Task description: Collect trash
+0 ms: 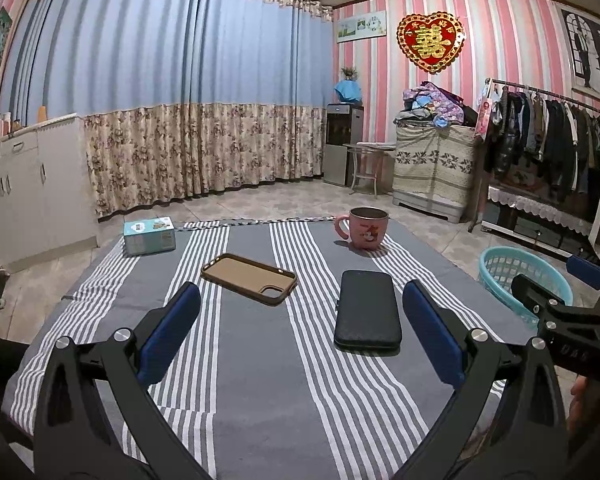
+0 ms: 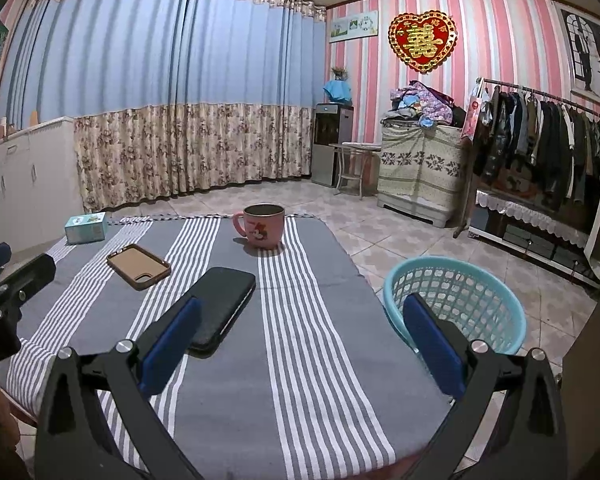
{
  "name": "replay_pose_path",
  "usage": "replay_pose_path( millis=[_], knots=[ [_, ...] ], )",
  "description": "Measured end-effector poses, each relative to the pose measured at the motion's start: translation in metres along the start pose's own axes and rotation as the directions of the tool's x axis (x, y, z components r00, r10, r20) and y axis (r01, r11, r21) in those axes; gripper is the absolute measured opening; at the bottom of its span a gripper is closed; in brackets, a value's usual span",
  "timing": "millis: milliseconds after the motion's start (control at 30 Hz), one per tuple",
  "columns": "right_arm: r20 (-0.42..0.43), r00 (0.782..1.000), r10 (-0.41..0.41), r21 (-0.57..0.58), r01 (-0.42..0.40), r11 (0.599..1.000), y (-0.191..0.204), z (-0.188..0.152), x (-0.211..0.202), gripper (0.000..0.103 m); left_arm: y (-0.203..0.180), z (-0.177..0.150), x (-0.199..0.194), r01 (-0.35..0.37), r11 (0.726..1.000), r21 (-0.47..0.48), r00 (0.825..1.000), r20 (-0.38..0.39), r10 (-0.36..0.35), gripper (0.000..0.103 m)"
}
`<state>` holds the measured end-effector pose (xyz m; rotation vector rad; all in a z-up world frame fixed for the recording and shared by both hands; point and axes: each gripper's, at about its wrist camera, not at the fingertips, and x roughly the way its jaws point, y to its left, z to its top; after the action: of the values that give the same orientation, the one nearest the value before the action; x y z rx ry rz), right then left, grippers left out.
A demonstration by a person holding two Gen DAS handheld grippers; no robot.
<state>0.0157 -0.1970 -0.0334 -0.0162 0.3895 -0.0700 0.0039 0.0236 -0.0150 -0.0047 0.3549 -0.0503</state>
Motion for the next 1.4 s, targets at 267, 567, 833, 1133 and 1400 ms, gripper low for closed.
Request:
replay_pose_path(
  millis=[267,567,833,1133,1400],
  knots=[
    [-0.002,1.0,0.014,-0.004,-0.014,1.0,0.0022,-0.003,0.0015,0.099,-0.0019,0.0017,-0.0009,-0.012,1.0,0.009,1.0,0.008,0.012,0.098],
    [-0.003,1.0,0.014,0.002,-0.014,1.0,0.0019,-0.0043,0.0014,0.099,-0.0004,0.0063,-0.0013,-0.022,1.0,0.016,0.999,0.027,0.022,0.098],
    [-0.003,1.0,0.012,0.004,-0.012,1.0,0.0013,-0.0037,0.002,0.099,0.0007,0.0066,0.0,-0.03,0.999,0.024,0.999,0.031,0.029,0.098],
    [0.002,1.0,0.016,0.008,-0.016,1.0,0.0035,-0.0032,0.0025,0.099,0.0039,0.0067,0.0027,-0.03,0.999,0.024,0.999,0.03,0.03,0.098],
    [0.003,1.0,0.018,0.013,-0.018,1.0,0.0031,-0.0021,0.0021,0.099,0.0048,0.0066,0.0024,-0.033,0.999,0.021,0.999,0.029,0.032,0.098]
  ],
)
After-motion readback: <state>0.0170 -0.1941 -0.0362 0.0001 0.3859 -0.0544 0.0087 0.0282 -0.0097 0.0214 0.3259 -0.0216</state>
